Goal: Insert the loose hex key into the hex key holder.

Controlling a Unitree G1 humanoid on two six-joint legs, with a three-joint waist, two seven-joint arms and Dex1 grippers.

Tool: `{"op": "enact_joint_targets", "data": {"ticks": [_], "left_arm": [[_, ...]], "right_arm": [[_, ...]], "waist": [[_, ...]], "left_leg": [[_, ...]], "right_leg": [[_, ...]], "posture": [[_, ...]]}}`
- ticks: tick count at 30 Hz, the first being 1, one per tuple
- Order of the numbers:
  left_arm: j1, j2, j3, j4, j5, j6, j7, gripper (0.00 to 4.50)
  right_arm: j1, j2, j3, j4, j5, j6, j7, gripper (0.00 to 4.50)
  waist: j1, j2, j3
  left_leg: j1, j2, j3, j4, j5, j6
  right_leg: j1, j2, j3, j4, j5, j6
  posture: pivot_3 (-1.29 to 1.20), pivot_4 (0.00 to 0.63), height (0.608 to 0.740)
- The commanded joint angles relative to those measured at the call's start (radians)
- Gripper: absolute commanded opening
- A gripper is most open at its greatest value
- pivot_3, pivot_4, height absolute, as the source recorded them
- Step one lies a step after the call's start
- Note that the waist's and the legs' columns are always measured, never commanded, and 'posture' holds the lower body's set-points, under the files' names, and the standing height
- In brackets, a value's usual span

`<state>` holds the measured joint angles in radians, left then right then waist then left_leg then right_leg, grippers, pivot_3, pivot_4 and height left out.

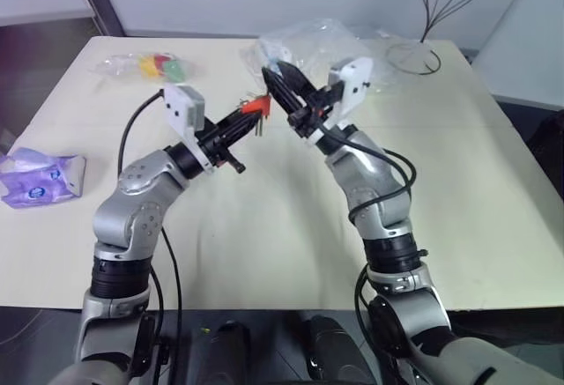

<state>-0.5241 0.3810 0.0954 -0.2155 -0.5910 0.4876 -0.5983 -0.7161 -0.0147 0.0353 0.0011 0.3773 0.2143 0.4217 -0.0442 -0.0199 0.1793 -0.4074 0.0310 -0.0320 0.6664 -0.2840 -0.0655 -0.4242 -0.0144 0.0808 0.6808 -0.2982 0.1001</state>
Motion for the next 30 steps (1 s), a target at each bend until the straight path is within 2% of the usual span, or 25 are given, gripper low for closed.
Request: {"op": "enact_joint_targets", "data": {"ticks": [1, 8, 18, 22, 30], "left_arm": [[-0.021, 0.004, 0.014, -0.019, 0.006, -0.034, -0.006, 0.00], [-0.019, -0.006, 0.021, -0.017, -0.004, -0.020, 0.005, 0.00], [-0.017, -0.090, 0.041, 0.060, -0.204, 0.231, 0.045, 0.00], [-0.079, -0.178, 0.034, 0.231, -0.294, 0.403, 0.065, 0.00], [-0.162, -0.235, 0.069, 0.502, -0.285, 0.527, 0.074, 0.00]], "right_arm": [[-0.015, -0.006, -0.005, -0.053, 0.004, 0.002, -0.001, 1.82], [0.024, -0.047, -0.026, -0.118, 0.012, 0.036, -0.011, 1.82], [0.196, -0.165, -0.087, -0.258, 0.016, 0.113, -0.040, 1.82], [0.293, -0.191, -0.119, -0.343, 0.006, 0.142, -0.086, 1.82], [0.371, -0.192, -0.123, -0.454, -0.009, 0.175, -0.168, 1.82]], "waist": [[0.000, 0.000, 0.000], [0.001, 0.000, 0.000], [0.002, 0.000, 0.000], [0.005, 0.000, 0.000], [0.000, 0.000, 0.000]], "left_leg": [[0.000, 0.000, 0.000, 0.000, 0.000, 0.000], [0.000, 0.000, 0.000, 0.000, 0.000, 0.000], [0.000, 0.000, 0.000, 0.000, 0.000, 0.000], [0.000, -0.001, 0.000, 0.001, 0.000, 0.000], [0.001, -0.001, -0.001, 0.001, 0.000, 0.000]], "right_leg": [[0.000, 0.000, 0.000, 0.000, 0.000, 0.000], [0.000, 0.000, 0.000, 0.000, 0.000, 0.000], [0.000, 0.000, 0.000, 0.000, 0.000, 0.000], [0.000, 0.000, 0.000, 0.001, 0.000, 0.000], [0.000, 0.003, 0.001, 0.001, 0.000, -0.001]], "posture": [[0.00, 0.150, 0.740], [0.00, 0.150, 0.740], [0.00, 0.150, 0.740], [0.00, 0.150, 0.740], [0.00, 0.150, 0.740]]}}
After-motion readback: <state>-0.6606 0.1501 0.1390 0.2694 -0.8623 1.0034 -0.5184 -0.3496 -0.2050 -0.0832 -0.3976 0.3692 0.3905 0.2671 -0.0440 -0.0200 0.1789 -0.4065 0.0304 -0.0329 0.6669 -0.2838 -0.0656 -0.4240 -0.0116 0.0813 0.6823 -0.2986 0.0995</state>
